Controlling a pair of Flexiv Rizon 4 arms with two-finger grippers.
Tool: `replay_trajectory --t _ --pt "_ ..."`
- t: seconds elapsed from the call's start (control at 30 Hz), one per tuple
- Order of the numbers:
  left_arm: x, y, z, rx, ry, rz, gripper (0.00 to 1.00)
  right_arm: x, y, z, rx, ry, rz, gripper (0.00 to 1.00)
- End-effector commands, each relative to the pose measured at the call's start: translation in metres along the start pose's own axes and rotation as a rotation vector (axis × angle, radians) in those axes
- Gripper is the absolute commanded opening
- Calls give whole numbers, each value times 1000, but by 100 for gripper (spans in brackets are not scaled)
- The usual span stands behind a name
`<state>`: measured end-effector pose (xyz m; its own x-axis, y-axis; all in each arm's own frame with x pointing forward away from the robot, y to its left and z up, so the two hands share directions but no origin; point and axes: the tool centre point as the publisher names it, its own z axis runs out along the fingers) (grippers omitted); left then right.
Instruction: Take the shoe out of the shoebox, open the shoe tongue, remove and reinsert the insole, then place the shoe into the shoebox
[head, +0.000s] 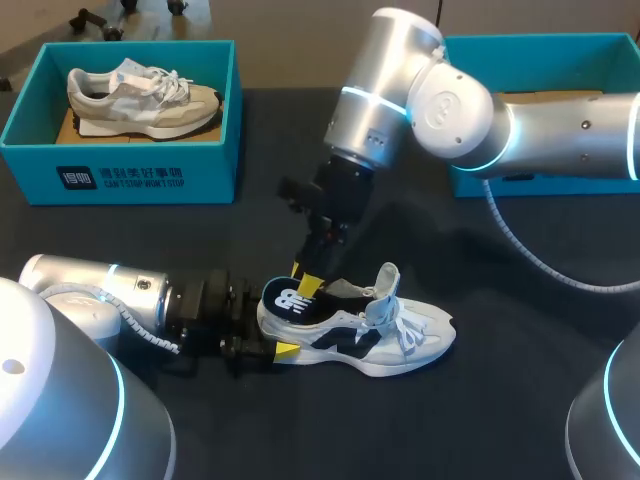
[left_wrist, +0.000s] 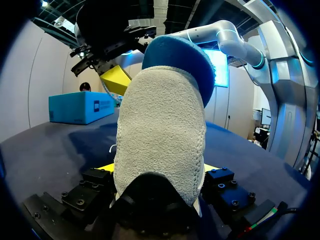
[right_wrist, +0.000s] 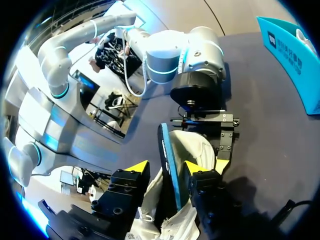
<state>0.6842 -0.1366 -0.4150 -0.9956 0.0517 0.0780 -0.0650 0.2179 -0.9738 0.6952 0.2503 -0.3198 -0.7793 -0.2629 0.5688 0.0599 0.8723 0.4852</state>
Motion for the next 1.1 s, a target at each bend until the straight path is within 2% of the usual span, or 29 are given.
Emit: replay_trajectory --t 0.03,0.17,0.53,0.57,0.6,0.67,1.1 --pt "0 0 0 -2 -4 -1 0 -3 0 3 -4 1 -1 36" --pt "0 0 0 -2 -4 -1 0 -3 0 3 -7 -5 -1 29" --pt "0 0 0 -2 -4 -1 0 -6 2 4 1 5 -4 24" --pt "0 0 0 -2 -4 -1 0 -6 2 4 3 7 -3 21" --pt "0 0 0 -2 -4 -1 0 -6 2 4 3 8 -3 11" --pt "0 0 0 -2 -4 -1 0 -6 2 4 5 10 -2 0" --pt "0 0 0 -2 -4 -1 0 -5 13 3 39 27 -32 0"
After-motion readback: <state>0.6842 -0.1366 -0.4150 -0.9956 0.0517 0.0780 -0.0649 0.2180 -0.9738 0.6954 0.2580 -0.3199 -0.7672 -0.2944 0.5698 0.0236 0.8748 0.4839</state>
